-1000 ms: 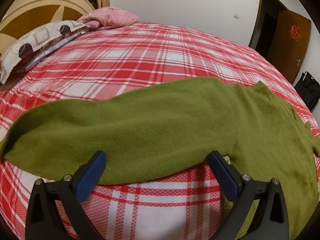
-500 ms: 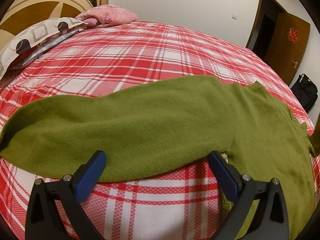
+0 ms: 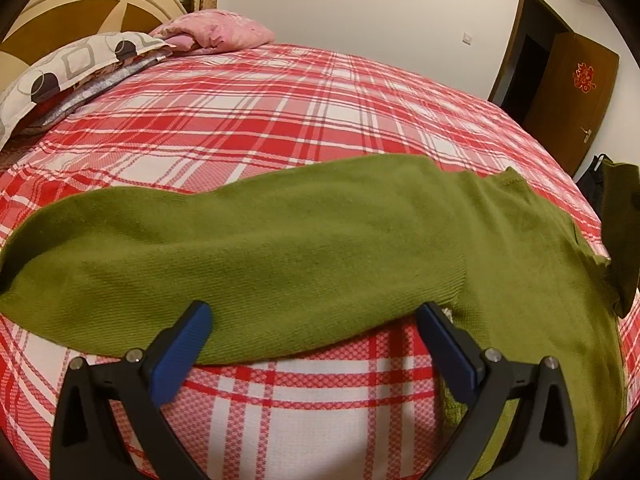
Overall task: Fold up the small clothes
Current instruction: 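Carry the sleeve across the sweater body and open the right gripper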
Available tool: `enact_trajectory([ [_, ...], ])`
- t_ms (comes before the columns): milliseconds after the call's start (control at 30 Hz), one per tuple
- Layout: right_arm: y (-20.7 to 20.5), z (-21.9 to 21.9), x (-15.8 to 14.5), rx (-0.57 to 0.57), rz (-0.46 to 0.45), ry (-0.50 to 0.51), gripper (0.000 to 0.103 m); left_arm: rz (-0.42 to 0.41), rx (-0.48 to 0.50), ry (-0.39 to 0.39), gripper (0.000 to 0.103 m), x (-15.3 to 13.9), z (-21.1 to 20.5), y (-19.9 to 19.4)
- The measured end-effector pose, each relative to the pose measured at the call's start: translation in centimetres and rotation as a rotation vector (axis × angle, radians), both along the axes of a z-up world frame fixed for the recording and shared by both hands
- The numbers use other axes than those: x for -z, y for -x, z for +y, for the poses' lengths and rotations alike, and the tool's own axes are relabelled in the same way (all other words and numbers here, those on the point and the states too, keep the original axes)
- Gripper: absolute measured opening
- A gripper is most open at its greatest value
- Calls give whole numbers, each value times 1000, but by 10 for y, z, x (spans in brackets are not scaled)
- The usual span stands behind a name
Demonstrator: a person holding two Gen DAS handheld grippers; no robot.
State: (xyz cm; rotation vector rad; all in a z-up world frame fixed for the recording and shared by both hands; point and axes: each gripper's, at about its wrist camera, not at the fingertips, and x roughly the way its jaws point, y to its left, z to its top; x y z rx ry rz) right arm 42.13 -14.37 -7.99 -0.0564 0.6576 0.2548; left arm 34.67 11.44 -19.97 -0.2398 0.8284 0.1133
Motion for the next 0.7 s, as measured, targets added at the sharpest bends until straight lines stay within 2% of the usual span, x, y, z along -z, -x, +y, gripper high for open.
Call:
enact_trajectory([
  [333, 18, 122, 32, -184, -13, 54, 8, -9, 2, 17, 103, 0, 3, 0],
  [400, 22, 140, 41, -237, 19, 49, 8, -11, 3, 21, 103, 1, 3, 1],
  [533, 30, 133, 51, -285, 75, 19, 9, -16, 13, 62, 103, -5, 7, 4],
  [567, 31, 123, 53, -274, 84, 17, 14, -13, 25, 75, 103, -8, 7, 4],
  [633, 36, 97, 59, -207, 70, 78, 82, -18, 39, 78, 103, -18, 1, 7],
  [667, 40, 88, 62, -178, 49, 118, 86, -30, 53, 77, 103, -25, -4, 8],
  [700, 43, 79, 65, -168, 35, 161, 86, -39, 64, 76, 103, -30, -7, 9],
])
